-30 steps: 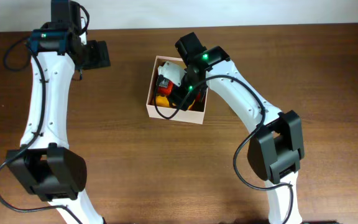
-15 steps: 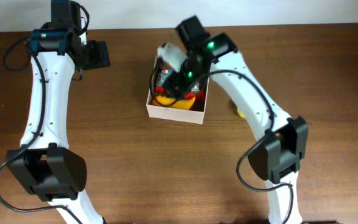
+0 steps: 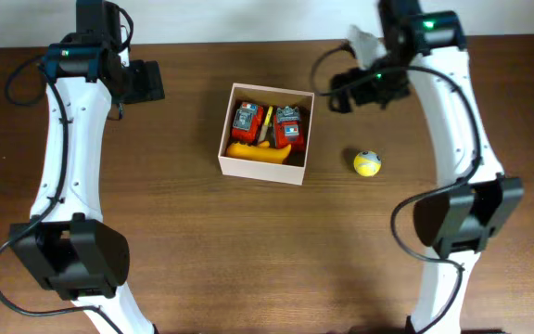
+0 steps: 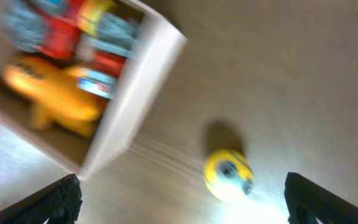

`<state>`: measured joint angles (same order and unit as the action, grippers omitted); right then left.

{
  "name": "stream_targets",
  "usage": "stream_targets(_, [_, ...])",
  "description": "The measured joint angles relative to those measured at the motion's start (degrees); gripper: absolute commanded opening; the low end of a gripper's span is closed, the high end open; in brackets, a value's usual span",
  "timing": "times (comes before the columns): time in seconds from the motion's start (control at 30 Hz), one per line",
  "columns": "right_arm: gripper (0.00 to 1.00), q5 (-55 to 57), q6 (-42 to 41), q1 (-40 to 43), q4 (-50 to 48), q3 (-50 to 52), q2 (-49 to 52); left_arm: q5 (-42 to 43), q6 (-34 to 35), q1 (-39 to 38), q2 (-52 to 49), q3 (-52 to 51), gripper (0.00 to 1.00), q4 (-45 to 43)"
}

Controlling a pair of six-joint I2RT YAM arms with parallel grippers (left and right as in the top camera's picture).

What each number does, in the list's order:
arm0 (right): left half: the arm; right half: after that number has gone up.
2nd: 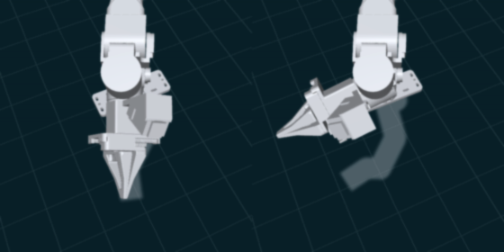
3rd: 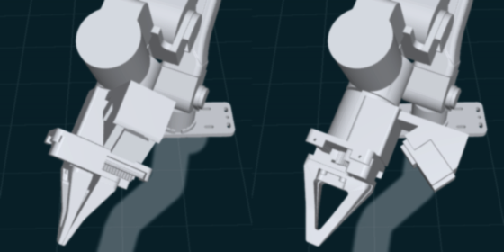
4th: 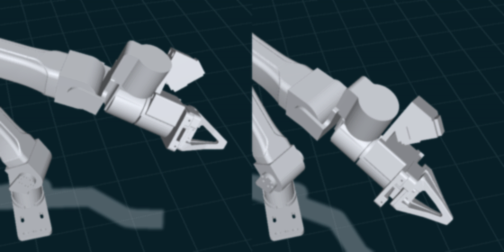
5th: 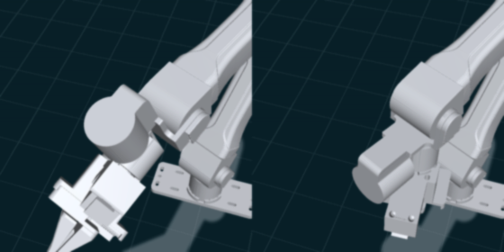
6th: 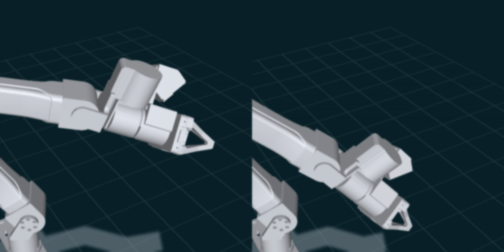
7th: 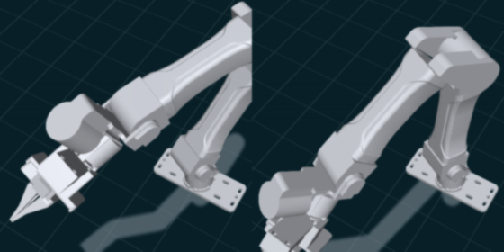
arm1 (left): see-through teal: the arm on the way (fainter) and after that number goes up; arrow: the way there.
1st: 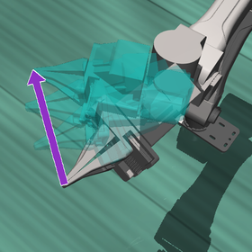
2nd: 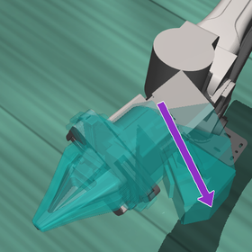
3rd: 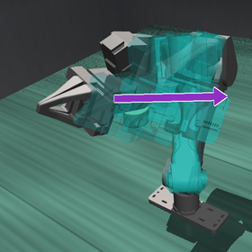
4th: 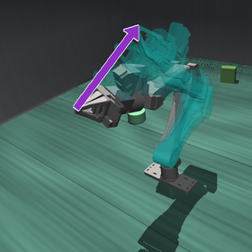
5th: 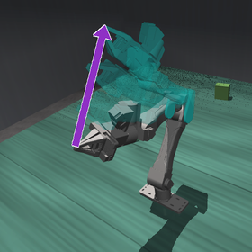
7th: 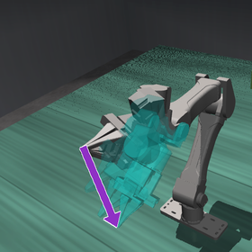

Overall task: Pack container
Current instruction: 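Move the right gripper to the yellow-grey ball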

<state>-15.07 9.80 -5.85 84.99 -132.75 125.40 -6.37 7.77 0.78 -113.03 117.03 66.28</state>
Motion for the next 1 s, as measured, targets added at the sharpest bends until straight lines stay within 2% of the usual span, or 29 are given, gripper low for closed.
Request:
stream_targets(0.17, [0.99,1.9,-2.1,3.3,-2.4,11.2,0.0,0.0,0.0,0.0,0.0,0.0,0.99,0.0])
stream_targets(0.4, [0.99,3.7,-5.4,3.4,-9.6,25.5,0.0,0.0,0.0,0.0,0.0,0.0,0.99,0.0])
stream_targets(0.57, [1.0,5.7,-8.6,3.4,-13.8,30.0,0.0,0.0,0.0,0.0,0.0,0.0,0.99,0.0])
stream_targets(1.0, [0.84,7.8,-11.5,3.4,-19.7,36.6,0.0,0.0,0.0,0.0,0.0,0.0,0.99,0.0])
